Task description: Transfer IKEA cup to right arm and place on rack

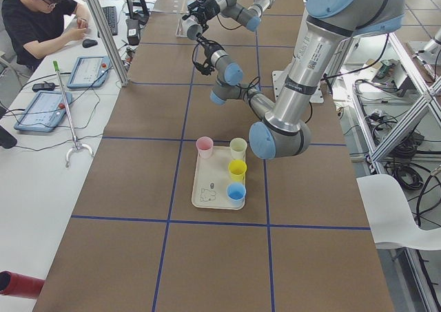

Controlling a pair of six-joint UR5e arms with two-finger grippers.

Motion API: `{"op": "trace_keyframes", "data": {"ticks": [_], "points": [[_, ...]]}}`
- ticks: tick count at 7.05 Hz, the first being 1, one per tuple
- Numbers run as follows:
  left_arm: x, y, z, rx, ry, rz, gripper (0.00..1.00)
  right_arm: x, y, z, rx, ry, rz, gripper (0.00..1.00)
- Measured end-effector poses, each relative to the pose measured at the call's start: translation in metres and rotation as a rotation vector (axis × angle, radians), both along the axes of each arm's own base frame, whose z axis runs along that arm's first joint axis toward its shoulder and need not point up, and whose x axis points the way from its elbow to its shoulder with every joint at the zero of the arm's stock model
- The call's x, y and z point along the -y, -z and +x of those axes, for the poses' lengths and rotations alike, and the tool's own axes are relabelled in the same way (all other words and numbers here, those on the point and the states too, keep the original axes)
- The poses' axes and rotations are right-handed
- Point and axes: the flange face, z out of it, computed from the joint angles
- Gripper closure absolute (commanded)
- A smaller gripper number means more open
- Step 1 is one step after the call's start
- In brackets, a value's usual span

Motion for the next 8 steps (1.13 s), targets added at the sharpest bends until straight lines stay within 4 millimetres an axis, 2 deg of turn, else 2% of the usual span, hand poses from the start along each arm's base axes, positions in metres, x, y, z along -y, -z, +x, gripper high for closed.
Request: {"op": "trace_keyframes", "data": {"ticks": [1,2,6,8], "points": [[0.0,0.0,0.0,0.0,-0.001,0.0,0.89,0.0,0.001,0.0,0.004,0.001,-0.001,0.99],[0.0,0.0,0.0,0.0,0.0,0.0,0.01,0.0,0.001,0.0,0.007,0.003,-0.004,1.0],[0.0,-0.003,0.002,0.016,0.007,0.0,0.0,0.002,-0.002,0.001,-0.001,0.001,-0.006,1.0],[0.0,-0.004,0.002,0.024,0.017,0.01,0.0,0.011,-0.003,0.01,-0.004,-0.019,-0.004,1.0]]}}
